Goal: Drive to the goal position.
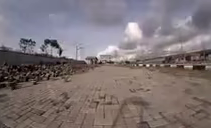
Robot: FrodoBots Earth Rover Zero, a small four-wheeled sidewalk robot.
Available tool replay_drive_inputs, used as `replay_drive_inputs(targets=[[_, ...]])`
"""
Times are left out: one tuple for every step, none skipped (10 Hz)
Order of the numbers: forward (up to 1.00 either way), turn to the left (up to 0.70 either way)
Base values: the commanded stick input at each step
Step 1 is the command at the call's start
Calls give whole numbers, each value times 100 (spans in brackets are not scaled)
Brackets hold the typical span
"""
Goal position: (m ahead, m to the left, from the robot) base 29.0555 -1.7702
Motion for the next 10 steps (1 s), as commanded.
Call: replay_drive_inputs(targets=[[100, 0], [100, 0], [100, 0], [100, 0], [100, 0], [100, 0], [100, 0], [100, 0], [100, 0], [100, 0]])
